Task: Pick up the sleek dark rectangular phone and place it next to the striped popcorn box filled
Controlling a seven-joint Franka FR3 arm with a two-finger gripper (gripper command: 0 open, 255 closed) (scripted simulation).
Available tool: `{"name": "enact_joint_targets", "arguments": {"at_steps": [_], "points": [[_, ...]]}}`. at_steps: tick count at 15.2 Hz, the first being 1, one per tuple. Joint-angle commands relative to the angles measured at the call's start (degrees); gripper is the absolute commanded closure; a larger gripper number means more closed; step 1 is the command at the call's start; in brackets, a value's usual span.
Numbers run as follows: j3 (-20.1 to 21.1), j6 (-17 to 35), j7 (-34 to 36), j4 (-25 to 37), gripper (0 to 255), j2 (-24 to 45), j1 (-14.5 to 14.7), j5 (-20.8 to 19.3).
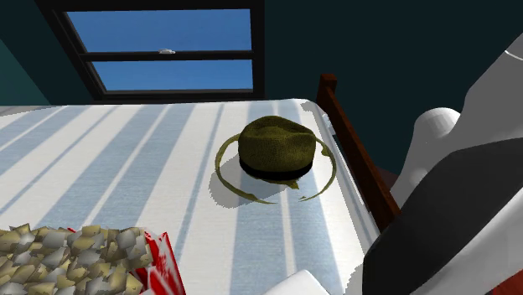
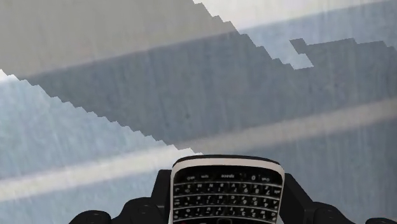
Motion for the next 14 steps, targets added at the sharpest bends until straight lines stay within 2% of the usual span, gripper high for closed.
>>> {"name": "enact_joint_targets", "arguments": {"at_steps": [1, 6, 13, 14], "points": [[0.8, 1.7, 0.8, -1.0, 255, 1.1, -0.2, -0.8], [2.5, 6.0, 2.9, -3.5, 255, 4.1, -1.0, -3.6], [2.5, 6.0, 2.9, -3.5, 255, 4.2, -0.9, -3.6], [2.5, 6.0, 2.9, -3.5, 0, 4.1, -0.9, -3.6]]}}
